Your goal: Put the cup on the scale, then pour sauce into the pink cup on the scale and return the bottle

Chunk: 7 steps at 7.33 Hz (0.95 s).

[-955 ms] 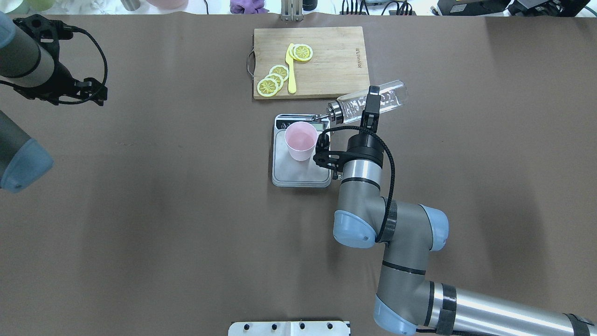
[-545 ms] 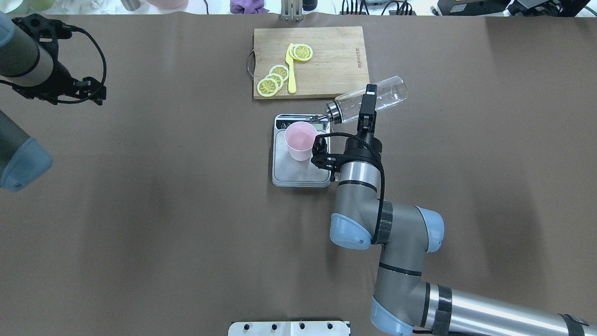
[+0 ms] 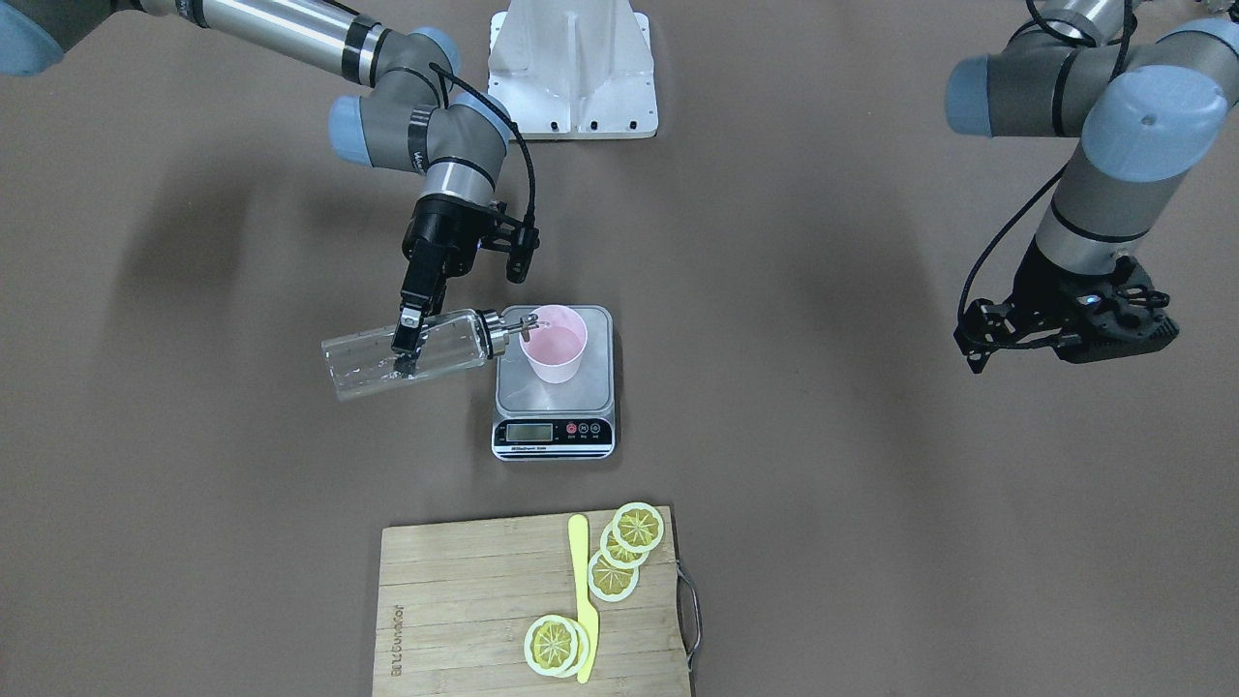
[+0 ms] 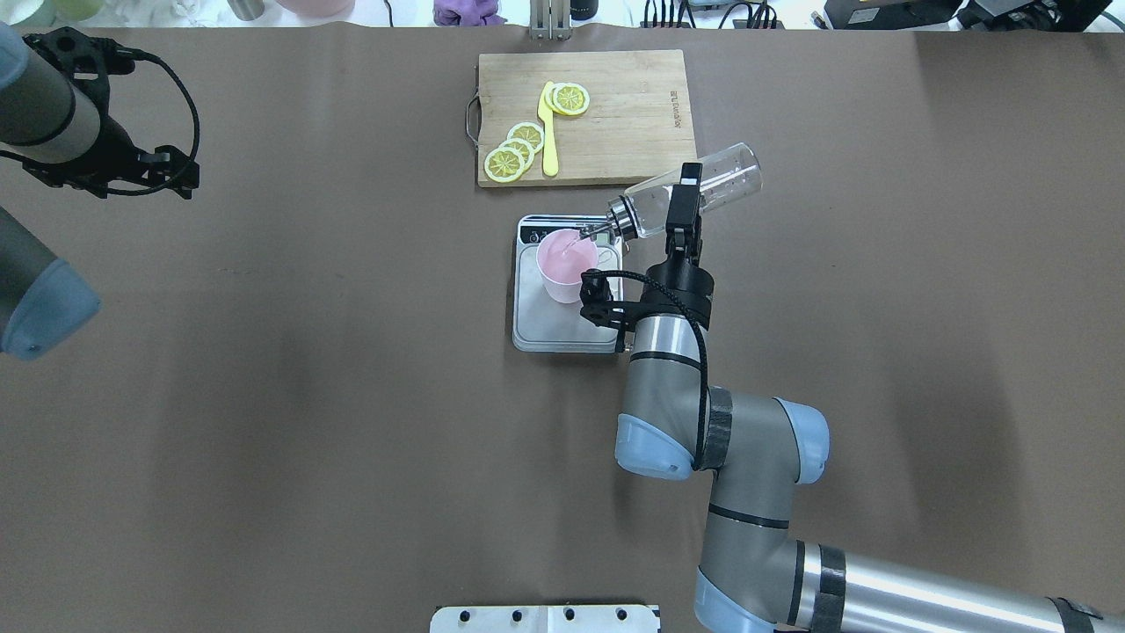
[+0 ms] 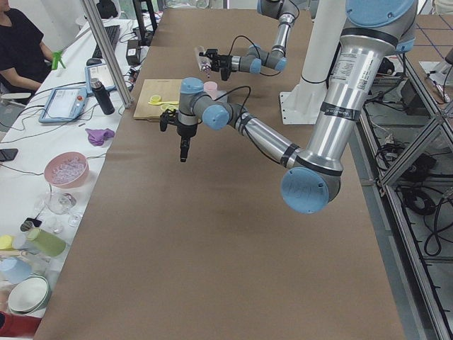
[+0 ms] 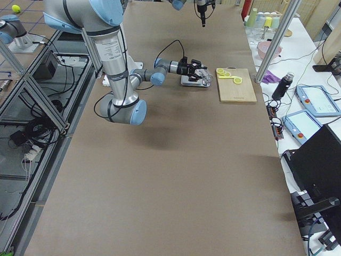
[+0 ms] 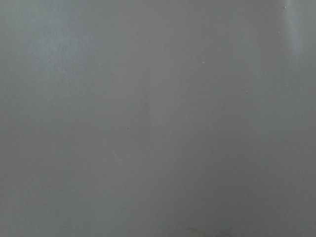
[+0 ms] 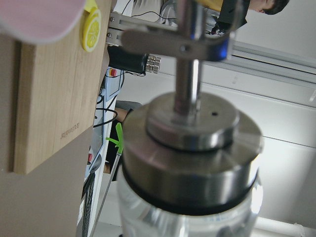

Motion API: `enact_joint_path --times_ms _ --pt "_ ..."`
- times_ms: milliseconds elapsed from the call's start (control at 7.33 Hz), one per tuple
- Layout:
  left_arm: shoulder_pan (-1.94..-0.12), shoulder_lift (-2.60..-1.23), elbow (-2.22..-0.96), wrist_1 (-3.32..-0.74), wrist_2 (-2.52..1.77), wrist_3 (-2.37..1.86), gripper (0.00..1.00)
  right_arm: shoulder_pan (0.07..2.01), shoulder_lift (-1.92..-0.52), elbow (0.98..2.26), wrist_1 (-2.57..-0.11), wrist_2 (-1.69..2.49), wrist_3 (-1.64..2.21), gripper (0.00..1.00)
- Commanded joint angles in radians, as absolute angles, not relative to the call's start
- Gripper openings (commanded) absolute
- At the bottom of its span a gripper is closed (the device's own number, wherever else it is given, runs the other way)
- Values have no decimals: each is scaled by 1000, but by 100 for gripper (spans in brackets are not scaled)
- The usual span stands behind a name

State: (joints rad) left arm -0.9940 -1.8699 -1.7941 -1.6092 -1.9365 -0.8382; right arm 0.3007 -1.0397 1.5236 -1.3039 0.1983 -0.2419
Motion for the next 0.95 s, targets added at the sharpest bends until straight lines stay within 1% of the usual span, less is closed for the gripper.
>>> enact_joint_path --times_ms 0,409,818 --pt "-994 -1870 -1793 -1609 -1937 -839 98 298 -1040 1522 -1302 172 -305 0" --pt "-994 -1870 -1792 -1609 -1936 -839 98 299 -1040 1525 -1269 181 -255 0" --pt "-996 -1871 -1795 -1611 -1936 -842 98 304 -1072 1522 -1091 248 -175 0"
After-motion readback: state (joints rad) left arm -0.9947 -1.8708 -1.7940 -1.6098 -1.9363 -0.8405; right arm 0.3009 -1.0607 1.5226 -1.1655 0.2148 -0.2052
